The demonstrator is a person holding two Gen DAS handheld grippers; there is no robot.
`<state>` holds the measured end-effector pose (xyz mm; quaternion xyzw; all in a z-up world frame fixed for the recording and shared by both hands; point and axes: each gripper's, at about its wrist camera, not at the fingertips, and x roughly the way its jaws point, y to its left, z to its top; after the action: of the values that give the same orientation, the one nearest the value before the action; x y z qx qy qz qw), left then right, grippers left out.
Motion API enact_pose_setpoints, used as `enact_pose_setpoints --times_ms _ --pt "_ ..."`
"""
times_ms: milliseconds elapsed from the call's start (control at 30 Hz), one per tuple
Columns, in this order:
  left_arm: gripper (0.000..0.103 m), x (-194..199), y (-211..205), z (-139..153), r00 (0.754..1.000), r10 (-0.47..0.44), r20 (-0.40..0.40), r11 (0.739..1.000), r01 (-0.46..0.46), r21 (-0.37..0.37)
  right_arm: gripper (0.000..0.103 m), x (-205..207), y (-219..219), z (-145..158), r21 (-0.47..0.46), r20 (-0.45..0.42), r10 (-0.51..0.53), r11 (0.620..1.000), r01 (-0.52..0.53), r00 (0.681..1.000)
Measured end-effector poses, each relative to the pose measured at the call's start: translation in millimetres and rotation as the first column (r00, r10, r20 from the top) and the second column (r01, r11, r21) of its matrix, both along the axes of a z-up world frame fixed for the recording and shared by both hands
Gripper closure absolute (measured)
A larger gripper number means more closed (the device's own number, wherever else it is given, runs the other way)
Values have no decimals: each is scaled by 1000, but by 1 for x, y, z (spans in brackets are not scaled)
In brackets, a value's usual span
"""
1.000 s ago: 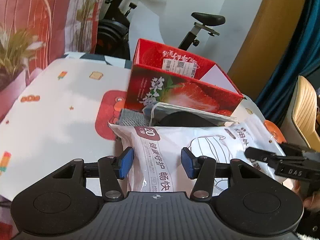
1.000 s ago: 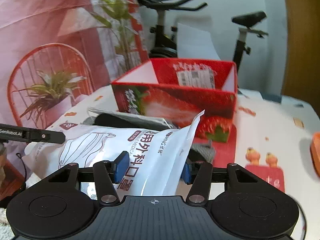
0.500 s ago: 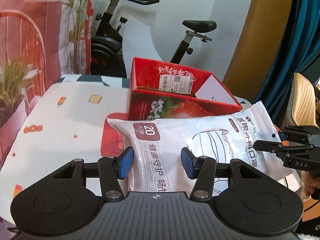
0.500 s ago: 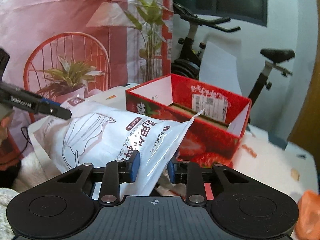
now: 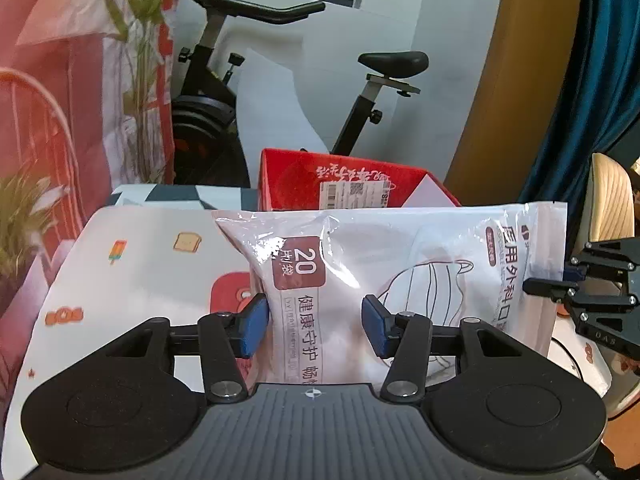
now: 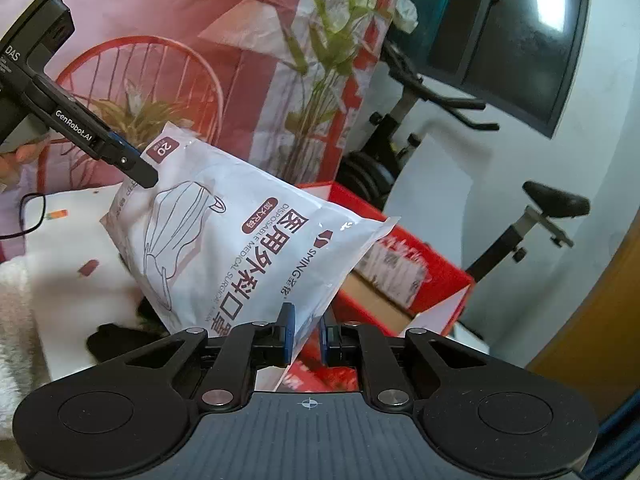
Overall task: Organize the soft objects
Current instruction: 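Carry the mask bag over the red box and lower it inside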
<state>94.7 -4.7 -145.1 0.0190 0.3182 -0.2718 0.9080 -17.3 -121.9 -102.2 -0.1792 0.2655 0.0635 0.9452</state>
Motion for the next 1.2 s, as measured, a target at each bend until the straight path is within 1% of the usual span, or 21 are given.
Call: enact_pose_setpoints --times_ms 133,200,267,367,467,533,633,733,867,1000,1067,1200 --pt "51 4 -6 10 999 -29 37 1000 28 12 93 5 -10 13 -7 59 -10 1000 11 998" --pt "53 8 -9 16 998 -36 52 999 36 10 93 9 -17 20 -4 93 -20 1000 21 995" --pt "57 15 -13 22 997 -33 63 999 32 9 94 14 -23 28 -31 140 -30 999 35 990" --pt "58 30 -25 33 996 -27 86 1000 27 0 94 27 -31 36 -89 196 -47 994 65 980" --pt "58 45 -38 44 993 -5 121 1000 6 -5 94 43 -44 43 -89 228 -72 992 94 971" --pt "58 57 -46 51 991 7 135 1000 -4 -23 94 54 -53 49 -70 241 -89 992 109 966" --pt "58 74 -56 56 990 20 136 999 -14 -42 94 67 -64 51 -60 252 -107 990 126 962" --pt "58 94 -66 57 991 23 133 999 -19 -31 94 83 -76 47 -50 247 -124 989 140 961" --pt "58 120 -81 51 994 16 110 1000 -15 -3 94 106 -91 30 -46 218 -156 984 169 963" --pt "58 144 -94 36 999 4 54 999 -6 41 94 121 -100 8 -41 187 -176 982 186 967" --pt "58 154 -99 30 999 -10 31 998 9 55 94 127 -104 2 -46 181 -184 980 195 966" --pt "58 174 -110 31 999 -28 43 997 25 77 94 142 -116 1 -57 178 -194 977 206 965"
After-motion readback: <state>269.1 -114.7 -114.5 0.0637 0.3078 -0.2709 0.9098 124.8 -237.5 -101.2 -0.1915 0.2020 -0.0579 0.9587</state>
